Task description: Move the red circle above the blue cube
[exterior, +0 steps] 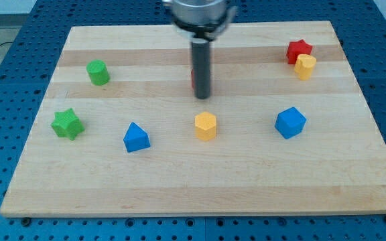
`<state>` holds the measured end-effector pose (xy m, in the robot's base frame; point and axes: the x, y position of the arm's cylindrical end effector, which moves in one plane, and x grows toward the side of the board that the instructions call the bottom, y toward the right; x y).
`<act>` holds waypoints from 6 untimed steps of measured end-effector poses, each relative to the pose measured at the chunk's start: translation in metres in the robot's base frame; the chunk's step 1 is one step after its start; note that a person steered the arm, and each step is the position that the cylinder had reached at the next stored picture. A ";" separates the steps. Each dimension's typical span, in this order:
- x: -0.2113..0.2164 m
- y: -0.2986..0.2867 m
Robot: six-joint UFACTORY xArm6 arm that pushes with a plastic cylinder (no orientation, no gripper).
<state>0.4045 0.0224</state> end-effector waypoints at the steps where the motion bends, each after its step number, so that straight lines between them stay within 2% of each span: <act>1: 0.000 -0.033; 2: -0.001 -0.099; 3: -0.028 -0.104; 4: -0.046 -0.064; 6: -0.020 0.075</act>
